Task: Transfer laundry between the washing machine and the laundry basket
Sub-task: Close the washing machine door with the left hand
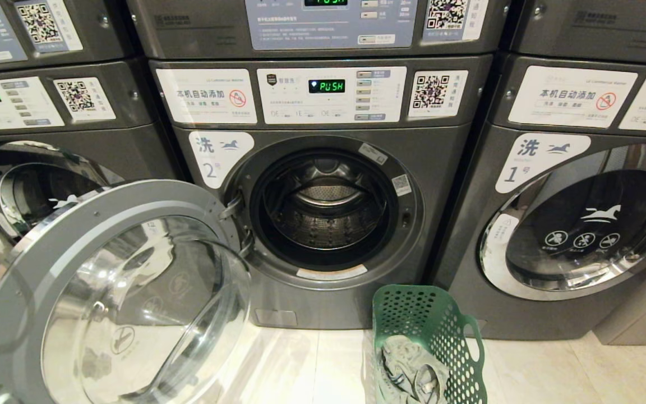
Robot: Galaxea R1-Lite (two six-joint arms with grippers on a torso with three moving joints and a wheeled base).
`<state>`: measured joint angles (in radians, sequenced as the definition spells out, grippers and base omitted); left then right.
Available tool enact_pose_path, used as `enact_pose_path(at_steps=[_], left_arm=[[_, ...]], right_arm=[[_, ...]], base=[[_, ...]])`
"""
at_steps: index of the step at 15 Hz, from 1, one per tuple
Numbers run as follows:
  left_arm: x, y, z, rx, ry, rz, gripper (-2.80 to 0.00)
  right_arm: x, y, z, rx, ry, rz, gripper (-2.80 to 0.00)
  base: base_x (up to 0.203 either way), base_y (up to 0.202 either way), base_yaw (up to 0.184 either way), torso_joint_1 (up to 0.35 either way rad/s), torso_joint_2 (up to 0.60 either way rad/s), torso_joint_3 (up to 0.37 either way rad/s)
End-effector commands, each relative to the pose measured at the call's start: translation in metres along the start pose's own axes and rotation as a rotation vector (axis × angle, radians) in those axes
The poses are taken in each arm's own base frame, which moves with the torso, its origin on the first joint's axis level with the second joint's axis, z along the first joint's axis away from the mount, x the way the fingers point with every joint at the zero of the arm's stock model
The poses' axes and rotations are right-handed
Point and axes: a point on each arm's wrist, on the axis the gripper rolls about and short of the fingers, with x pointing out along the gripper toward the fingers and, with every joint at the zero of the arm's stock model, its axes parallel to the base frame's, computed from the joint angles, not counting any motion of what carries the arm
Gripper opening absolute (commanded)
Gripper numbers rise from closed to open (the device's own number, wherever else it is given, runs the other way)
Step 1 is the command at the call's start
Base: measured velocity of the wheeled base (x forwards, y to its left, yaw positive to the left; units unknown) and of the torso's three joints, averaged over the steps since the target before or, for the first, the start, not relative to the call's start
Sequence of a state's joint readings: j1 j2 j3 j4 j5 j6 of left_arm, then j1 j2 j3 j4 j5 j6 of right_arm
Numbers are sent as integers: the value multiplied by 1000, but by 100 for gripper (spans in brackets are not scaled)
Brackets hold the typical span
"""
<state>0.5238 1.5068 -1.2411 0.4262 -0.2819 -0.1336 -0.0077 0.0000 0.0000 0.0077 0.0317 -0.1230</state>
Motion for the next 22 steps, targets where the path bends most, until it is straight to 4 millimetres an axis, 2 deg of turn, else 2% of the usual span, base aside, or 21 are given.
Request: enact_pose_path(at_steps=[1,10,15,22], left_arm=[[4,1,-1,-6,13,1,-280],[41,-1,3,12,48,-34,-280],[29,-16,-6,36,54,-75,-280],[11,-63,-24,62,83,-253,-280]], right_arm=[[0,0,0,-1,1,1,-280],[0,0,0,-1,1,1,-280],[0,0,0,0,1,1,-280],[0,0,0,-1,1,1,-280]], base=[[0,0,0,0,0,0],[0,0,0,0,0,0],[0,0,0,0,0,0],[0,0,0,0,0,0]])
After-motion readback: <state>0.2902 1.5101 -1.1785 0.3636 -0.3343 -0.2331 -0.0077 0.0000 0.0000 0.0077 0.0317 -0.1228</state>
